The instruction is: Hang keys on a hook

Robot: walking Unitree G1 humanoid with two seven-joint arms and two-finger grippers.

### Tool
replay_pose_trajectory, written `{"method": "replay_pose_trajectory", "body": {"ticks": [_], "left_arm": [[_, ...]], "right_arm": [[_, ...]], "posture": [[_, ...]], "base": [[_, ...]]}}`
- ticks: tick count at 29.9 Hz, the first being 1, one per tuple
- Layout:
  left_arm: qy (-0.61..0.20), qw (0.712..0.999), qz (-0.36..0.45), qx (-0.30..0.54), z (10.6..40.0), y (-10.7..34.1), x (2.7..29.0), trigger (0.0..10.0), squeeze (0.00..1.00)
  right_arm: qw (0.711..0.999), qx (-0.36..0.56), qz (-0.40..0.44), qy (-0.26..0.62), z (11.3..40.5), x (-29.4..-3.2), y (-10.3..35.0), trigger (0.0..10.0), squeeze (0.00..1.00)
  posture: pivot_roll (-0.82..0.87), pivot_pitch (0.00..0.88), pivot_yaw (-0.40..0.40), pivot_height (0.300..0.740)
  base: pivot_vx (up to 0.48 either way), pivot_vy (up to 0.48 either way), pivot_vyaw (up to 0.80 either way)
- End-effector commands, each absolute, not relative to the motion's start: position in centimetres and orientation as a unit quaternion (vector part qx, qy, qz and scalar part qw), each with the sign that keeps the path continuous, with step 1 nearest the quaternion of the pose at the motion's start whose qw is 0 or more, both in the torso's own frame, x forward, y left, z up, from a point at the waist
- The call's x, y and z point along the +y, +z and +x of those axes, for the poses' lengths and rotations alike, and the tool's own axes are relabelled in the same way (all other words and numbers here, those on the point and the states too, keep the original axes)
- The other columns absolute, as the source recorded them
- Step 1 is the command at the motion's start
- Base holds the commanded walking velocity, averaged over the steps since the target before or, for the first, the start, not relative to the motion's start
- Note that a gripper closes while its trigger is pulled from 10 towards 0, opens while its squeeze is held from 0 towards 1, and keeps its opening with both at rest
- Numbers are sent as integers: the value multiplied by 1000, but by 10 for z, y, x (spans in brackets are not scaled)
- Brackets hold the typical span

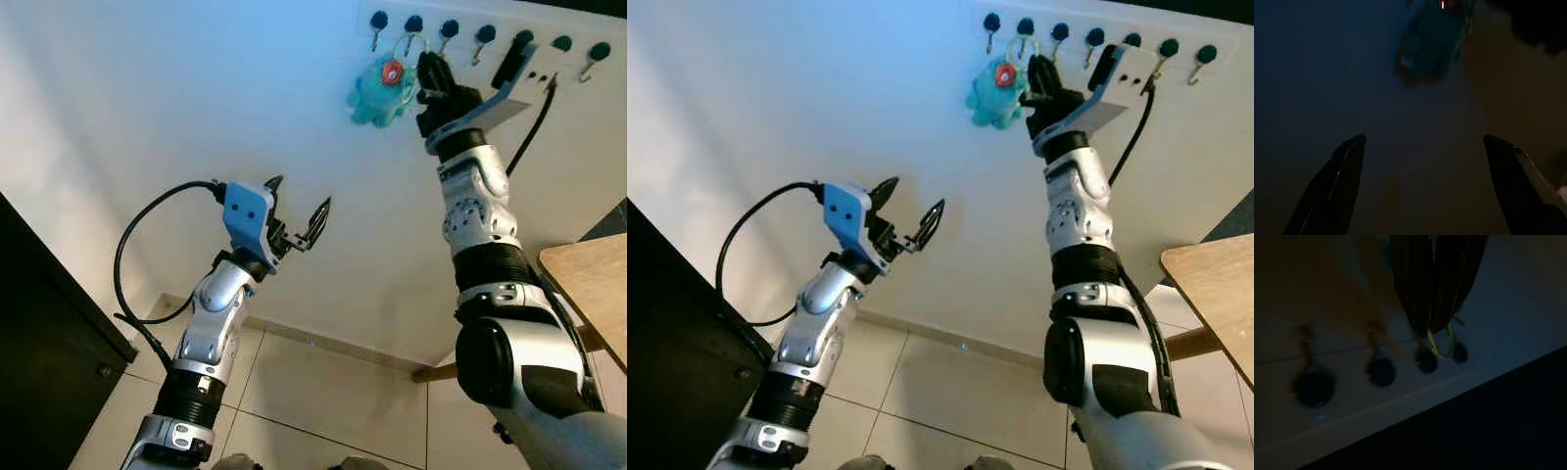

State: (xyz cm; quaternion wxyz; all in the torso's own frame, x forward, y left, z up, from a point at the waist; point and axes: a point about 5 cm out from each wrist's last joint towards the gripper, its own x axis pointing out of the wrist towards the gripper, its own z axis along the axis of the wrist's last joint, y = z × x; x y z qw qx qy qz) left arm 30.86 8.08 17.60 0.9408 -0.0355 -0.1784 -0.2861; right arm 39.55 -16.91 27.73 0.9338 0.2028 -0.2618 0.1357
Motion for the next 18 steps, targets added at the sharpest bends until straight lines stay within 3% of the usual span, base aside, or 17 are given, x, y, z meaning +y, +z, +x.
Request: {"method": "replay_pose_trajectory", "body": {"ticks": [1,7,18], "left_arm": [[-300,934,-49,-186,305,179,74,10000,0],[-344,913,-40,-215,302,200,61,10000,0],[-348,914,-32,-208,301,197,61,10000,0]], "right_arm": [[930,-276,204,131,395,-173,283,10000,0],[929,-278,208,125,397,-176,284,10000,0],[940,-220,227,127,404,-174,268,10000,0]], "posture": [[64,63,-40,740],[68,63,-40,740],[67,64,-40,740]], "base": [[0,0,0],[0,0,0],[0,0,0]]}}
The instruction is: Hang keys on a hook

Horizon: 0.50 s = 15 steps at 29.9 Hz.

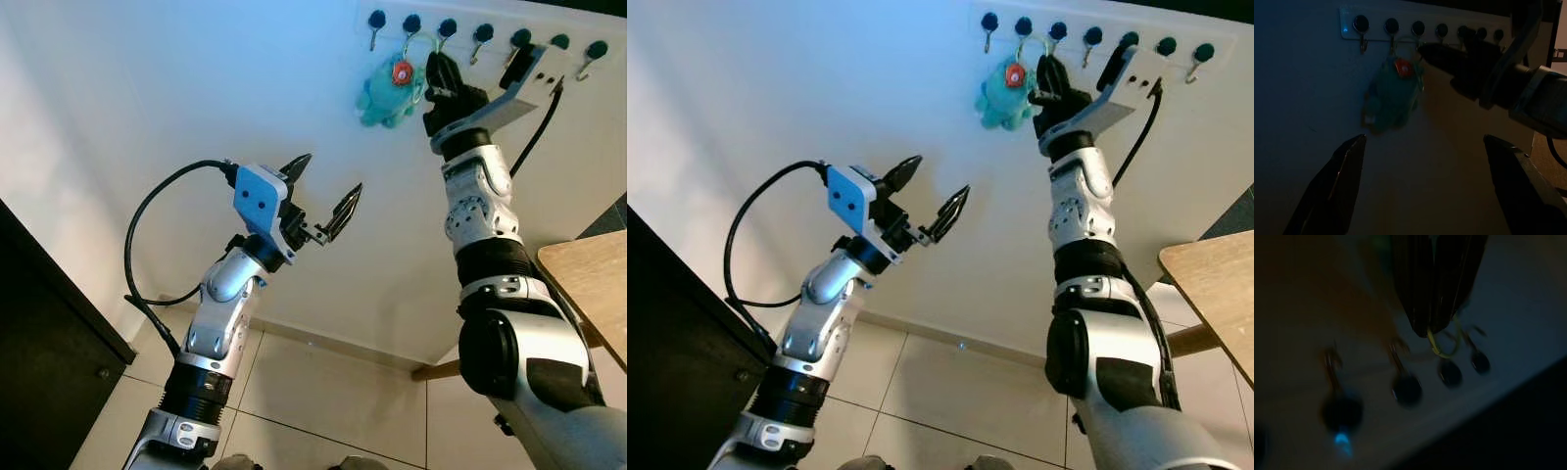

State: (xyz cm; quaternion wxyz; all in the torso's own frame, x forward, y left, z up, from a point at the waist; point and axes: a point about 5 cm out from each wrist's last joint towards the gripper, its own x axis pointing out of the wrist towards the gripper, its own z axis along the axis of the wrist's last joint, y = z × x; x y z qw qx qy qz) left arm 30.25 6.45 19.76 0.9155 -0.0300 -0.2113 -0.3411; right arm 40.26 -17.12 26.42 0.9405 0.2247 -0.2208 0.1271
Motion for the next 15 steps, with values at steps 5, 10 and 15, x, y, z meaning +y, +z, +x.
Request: {"method": "replay_pose_trajectory", "body": {"ticks": [5,10,15], "left_arm": [[-345,915,-33,-205,302,197,63,10000,0],[-343,916,-32,-204,302,197,63,10000,0],[-343,916,-30,-203,302,197,63,10000,0]], "right_arm": [[939,-210,242,128,405,-174,266,10000,0],[939,-201,244,132,407,-174,265,10000,0],[937,-202,251,134,407,-174,266,10000,0]], "posture": [[66,65,-41,740],[65,68,-43,740],[65,68,-44,740]], "base": [[0,0,0],[0,0,0],[0,0,0]]}}
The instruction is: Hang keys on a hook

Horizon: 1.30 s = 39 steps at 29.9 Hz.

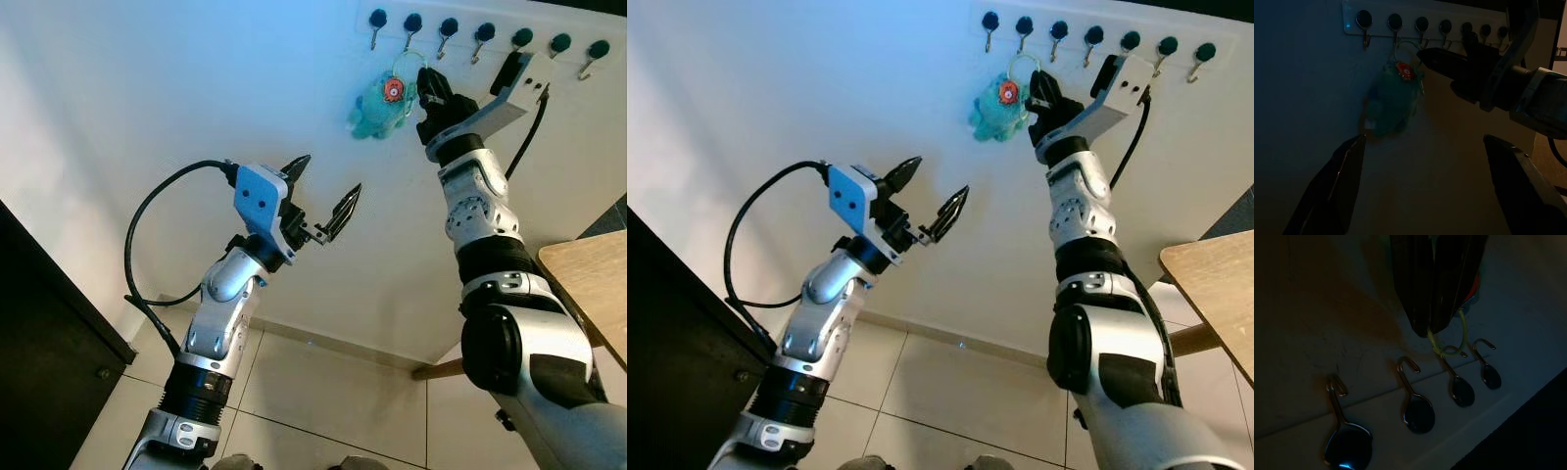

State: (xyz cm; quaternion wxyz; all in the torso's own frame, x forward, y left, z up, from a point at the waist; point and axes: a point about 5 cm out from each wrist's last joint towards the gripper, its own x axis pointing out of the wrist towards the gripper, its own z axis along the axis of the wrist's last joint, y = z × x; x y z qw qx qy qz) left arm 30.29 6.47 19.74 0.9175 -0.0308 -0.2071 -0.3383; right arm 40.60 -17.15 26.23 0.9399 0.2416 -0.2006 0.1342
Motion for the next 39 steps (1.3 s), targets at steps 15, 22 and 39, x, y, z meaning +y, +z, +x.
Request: {"method": "replay_pose_trajectory", "body": {"ticks": [15,22,39], "left_arm": [[-344,915,-29,-207,302,199,62,10000,0],[-346,915,-26,-207,302,198,62,10000,0],[-352,914,-24,-202,300,196,61,10000,0]], "right_arm": [[924,-227,258,165,406,-171,276,10000,0],[921,-235,268,156,407,-175,281,10000,0],[940,-163,272,127,414,-175,262,10000,0]], "posture": [[66,65,-43,740],[69,59,-44,740],[86,48,-46,740]], "base": [[0,0,0],[0,0,0],[0,0,0]]}}
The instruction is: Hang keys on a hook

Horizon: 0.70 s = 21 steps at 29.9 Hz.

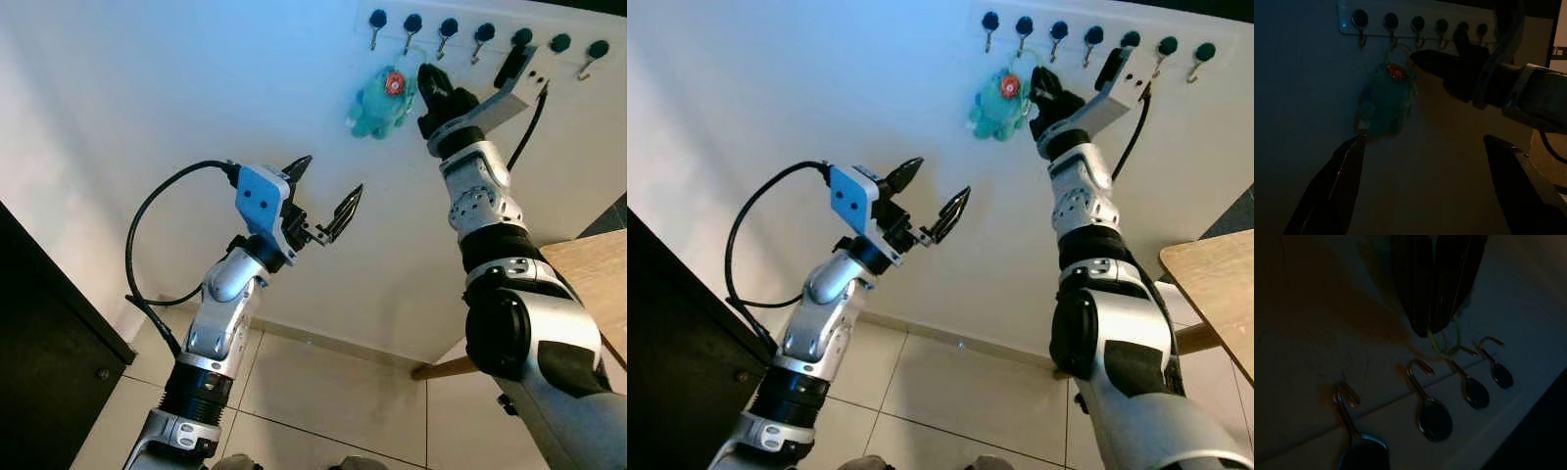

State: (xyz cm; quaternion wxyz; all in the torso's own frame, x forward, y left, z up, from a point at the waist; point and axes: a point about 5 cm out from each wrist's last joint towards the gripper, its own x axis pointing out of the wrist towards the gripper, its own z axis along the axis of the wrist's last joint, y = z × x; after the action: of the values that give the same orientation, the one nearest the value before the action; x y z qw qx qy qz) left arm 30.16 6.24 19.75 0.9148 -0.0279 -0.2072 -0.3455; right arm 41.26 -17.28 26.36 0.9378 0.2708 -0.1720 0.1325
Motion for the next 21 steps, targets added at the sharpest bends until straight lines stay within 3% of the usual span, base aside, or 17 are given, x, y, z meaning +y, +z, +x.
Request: {"method": "replay_pose_trajectory", "body": {"ticks": [1,15,16,17,18,21], "left_arm": [[-352,914,-24,-202,299,196,62,10000,0],[-352,913,-20,-203,299,197,64,10000,0],[-352,913,-20,-204,299,197,64,10000,0],[-352,913,-20,-204,299,197,64,10000,0],[-352,913,-22,-204,299,198,64,10000,0],[-352,913,-23,-203,299,198,63,10000,0]], "right_arm": [[940,-160,274,124,414,-175,260,10000,0],[938,-158,283,123,414,-175,257,10000,0],[938,-159,283,123,414,-175,257,10000,188],[938,-159,283,123,414,-175,257,10000,188],[938,-161,282,122,414,-176,258,10000,1000],[937,-165,281,123,413,-176,259,10000,1000]], "posture": [[86,48,-46,740],[94,53,-39,740],[94,53,-39,740],[94,53,-39,740],[94,53,-39,740],[94,53,-39,740]], "base": [[0,0,0],[0,0,0],[0,0,0],[0,0,0],[0,0,0],[0,0,0]]}}
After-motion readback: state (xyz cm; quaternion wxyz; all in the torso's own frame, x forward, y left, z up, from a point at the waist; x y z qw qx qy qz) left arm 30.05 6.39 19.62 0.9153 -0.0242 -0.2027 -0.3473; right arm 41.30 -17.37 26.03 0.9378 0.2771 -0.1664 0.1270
